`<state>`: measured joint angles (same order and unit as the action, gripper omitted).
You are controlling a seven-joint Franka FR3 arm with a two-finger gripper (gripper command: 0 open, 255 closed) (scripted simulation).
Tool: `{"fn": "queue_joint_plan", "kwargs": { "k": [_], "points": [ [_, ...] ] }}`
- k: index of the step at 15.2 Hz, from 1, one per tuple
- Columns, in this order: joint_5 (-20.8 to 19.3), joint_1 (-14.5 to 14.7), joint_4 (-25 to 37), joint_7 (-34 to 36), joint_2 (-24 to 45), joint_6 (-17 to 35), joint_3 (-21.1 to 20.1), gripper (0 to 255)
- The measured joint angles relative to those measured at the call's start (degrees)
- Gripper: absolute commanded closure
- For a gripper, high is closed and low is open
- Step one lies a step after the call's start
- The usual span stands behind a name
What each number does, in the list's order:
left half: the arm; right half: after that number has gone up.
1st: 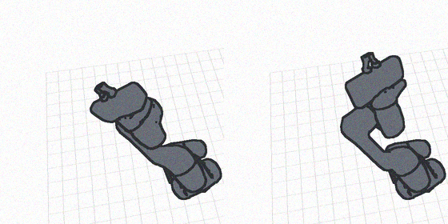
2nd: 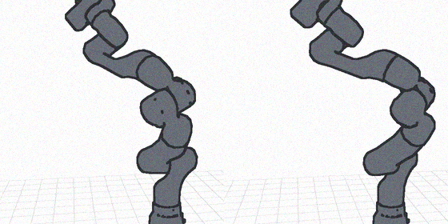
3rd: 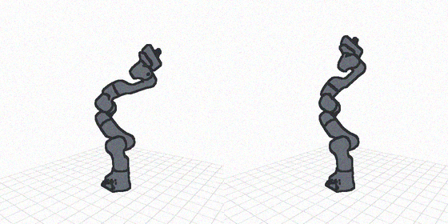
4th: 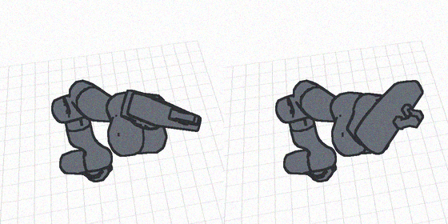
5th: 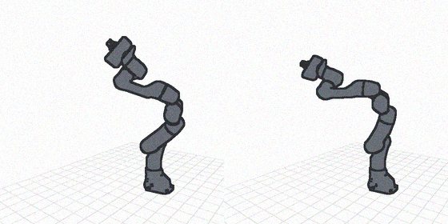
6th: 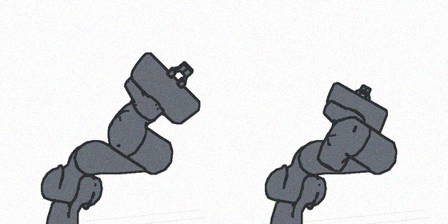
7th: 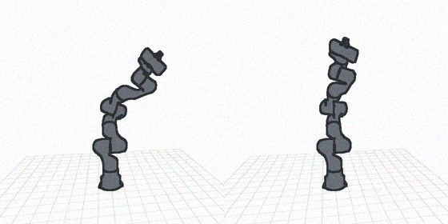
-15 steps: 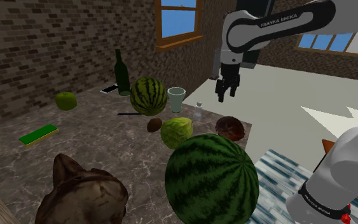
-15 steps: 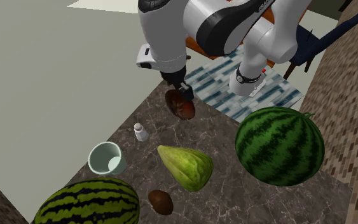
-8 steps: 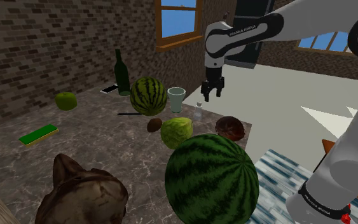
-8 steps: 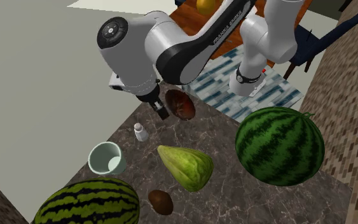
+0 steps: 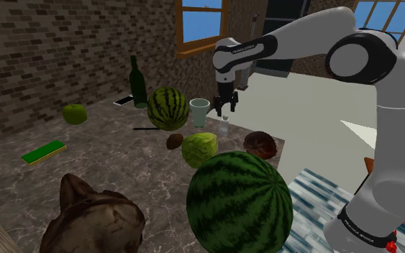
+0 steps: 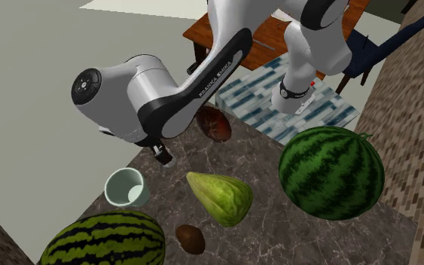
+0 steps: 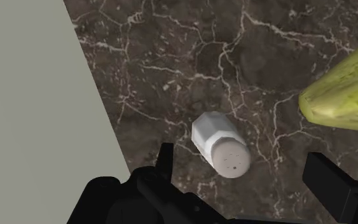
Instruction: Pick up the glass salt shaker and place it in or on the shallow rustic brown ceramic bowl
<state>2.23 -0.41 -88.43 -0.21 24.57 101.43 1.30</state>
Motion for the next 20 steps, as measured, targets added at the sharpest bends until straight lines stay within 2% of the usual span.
{"fn": "queue_joint_plan", "kwargs": {
  "k": [1, 3, 10, 16, 17, 20],
  "points": [
    [0.1, 0.0, 3.7, 0.2, 3.0, -1.0, 0.0, 0],
    [0.1, -0.1, 5.4, 0.3, 4.9, -1.1, 0.0, 0],
    [0.2, -0.1, 1.5, 0.1, 5.7, 3.6, 0.0, 0],
    [0.2, -0.1, 1.0, 0.2, 5.7, 4.1, 0.0, 0],
    [0.2, -0.1, 1.0, 0.2, 5.7, 4.1, 0.0, 255],
    [0.2, -0.1, 1.0, 0.2, 5.7, 4.1, 0.1, 255]
  ]
}}
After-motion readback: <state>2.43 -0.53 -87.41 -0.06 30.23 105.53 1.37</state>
